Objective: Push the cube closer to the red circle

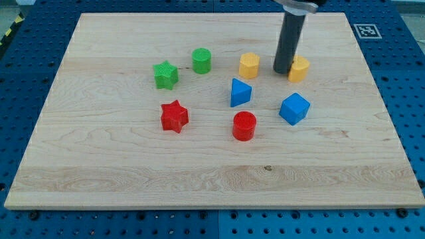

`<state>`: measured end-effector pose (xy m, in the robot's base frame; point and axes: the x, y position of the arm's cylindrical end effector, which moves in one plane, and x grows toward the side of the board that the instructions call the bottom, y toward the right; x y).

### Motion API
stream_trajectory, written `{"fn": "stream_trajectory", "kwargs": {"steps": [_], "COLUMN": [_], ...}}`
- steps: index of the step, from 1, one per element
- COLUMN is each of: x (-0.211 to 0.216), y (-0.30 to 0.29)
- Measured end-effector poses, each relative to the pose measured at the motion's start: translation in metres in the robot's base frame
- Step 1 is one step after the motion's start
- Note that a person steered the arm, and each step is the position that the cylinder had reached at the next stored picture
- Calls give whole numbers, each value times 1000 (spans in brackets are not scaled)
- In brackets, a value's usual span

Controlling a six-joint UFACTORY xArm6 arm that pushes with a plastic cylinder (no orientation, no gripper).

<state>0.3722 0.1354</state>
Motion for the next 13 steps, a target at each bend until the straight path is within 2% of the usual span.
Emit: {"fn": "stream_trajectory", "kwargs": {"steps": [2, 5, 8, 11, 13], "x": [1, 42, 59, 75, 85], "y": [7, 7, 9, 59, 39]}}
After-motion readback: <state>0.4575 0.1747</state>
